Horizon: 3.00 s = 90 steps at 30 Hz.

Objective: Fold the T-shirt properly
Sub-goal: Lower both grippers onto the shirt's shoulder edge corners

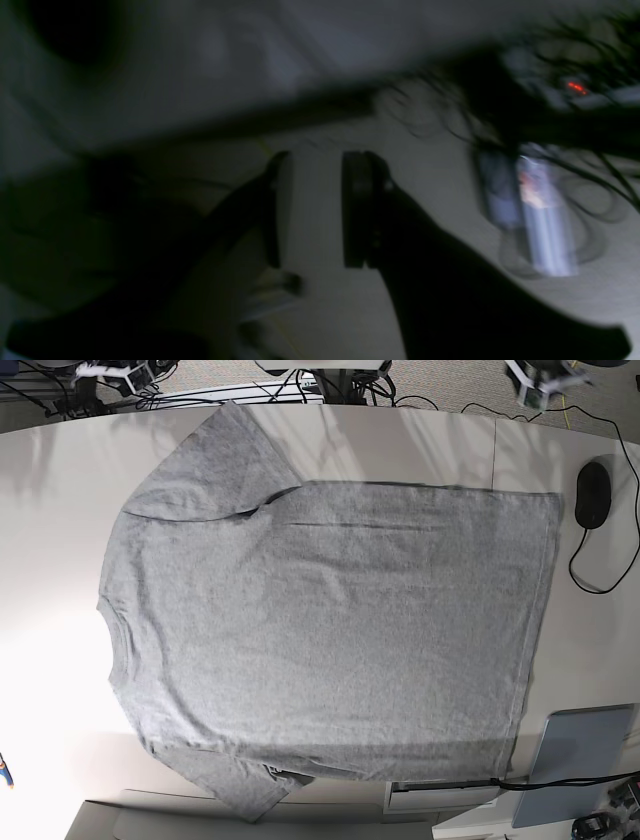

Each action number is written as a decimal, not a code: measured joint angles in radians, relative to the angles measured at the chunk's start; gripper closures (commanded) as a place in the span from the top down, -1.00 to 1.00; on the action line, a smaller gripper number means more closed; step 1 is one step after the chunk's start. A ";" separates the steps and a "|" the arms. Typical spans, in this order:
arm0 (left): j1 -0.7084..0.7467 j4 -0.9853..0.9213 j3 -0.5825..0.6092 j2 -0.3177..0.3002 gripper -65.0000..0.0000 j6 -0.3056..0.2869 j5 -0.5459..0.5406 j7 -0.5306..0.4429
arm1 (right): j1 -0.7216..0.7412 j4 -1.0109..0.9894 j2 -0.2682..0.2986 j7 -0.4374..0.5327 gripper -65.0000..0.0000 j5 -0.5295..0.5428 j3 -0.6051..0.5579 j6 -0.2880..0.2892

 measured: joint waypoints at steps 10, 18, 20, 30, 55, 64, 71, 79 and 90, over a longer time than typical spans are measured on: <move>-0.153 0.040 -0.037 -0.169 -0.41 -0.304 0.164 -0.004 | -0.002 0.251 0.002 -0.076 -0.51 -0.099 0.107 -0.001; -0.339 -0.051 -0.035 -0.279 -0.18 -0.499 0.204 -0.125 | 0.006 0.303 0.001 -0.156 -0.51 -0.224 0.117 -0.001; -0.370 -0.093 -0.032 -0.302 -0.18 -0.541 0.203 -0.182 | 0.005 0.303 0.002 -0.165 -0.51 -0.231 0.117 0.000; -0.539 -0.314 0.290 -0.435 -0.18 -0.347 0.360 -0.160 | 0.005 0.304 0.000 -0.181 -0.03 -0.241 0.117 0.004; -0.664 -0.436 0.338 -0.455 -1.00 -0.448 0.406 -0.216 | 0.073 0.303 0.069 -0.105 -0.03 -0.443 0.116 0.275; -0.665 -0.435 0.334 -0.434 -1.00 -0.439 0.409 -0.209 | 0.175 0.161 0.117 -0.043 -0.03 -0.575 -0.008 0.277; -0.666 -0.434 0.334 -0.433 -1.00 -0.437 0.408 -0.212 | 0.332 0.025 0.117 -0.089 -0.03 -0.705 -0.227 0.275; -0.666 -0.434 0.334 -0.433 -1.00 -0.437 0.406 -0.212 | 0.484 -0.080 0.116 -0.089 -0.03 -0.735 -0.360 0.216; -0.666 -0.434 0.334 -0.433 -1.00 -0.437 0.406 -0.212 | 0.574 -0.122 0.098 -0.100 -0.52 -0.697 -0.429 0.201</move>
